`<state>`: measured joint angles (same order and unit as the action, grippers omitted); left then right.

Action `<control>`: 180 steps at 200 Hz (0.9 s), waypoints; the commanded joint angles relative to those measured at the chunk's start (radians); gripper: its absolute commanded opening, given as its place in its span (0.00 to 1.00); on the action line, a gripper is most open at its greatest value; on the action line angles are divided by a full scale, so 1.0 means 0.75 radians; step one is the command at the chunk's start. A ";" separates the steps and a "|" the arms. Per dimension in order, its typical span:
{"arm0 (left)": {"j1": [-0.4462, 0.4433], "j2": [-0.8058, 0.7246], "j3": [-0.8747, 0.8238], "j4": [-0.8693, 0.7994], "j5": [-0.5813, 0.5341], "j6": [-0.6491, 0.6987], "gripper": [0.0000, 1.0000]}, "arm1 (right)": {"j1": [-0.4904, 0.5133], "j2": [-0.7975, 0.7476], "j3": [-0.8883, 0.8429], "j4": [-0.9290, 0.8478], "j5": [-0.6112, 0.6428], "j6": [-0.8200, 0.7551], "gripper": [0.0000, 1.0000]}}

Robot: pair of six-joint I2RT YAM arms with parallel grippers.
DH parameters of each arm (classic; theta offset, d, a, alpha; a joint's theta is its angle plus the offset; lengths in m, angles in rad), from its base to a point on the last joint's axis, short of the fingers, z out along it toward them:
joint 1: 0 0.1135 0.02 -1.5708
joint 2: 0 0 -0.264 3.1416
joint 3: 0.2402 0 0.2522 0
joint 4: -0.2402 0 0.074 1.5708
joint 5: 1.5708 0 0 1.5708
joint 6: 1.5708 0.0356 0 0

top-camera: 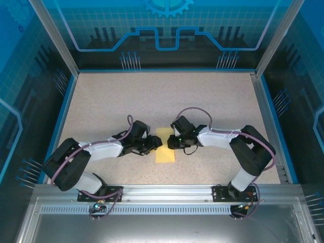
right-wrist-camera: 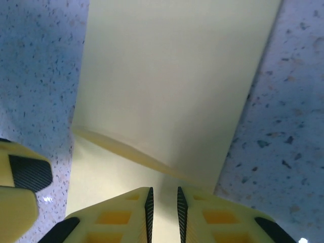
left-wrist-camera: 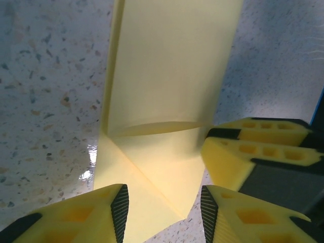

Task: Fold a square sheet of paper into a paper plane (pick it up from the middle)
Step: Turn over the paper at the center of the table.

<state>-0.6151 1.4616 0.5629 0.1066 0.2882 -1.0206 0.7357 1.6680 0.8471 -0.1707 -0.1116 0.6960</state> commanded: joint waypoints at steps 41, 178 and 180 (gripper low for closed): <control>-0.020 0.080 0.057 -0.001 0.021 -0.040 0.47 | -0.033 0.038 -0.023 0.040 -0.016 0.058 0.21; -0.022 0.178 0.117 0.010 0.024 -0.072 0.46 | -0.050 0.052 -0.068 0.052 -0.022 0.099 0.19; -0.022 0.179 0.117 0.012 0.025 -0.073 0.46 | -0.050 0.051 -0.070 0.054 -0.023 0.099 0.19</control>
<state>-0.6250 1.5726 0.6220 0.1104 0.2886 -1.0531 0.7124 1.6947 0.8238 -0.1272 -0.1242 0.7601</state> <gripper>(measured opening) 0.462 0.198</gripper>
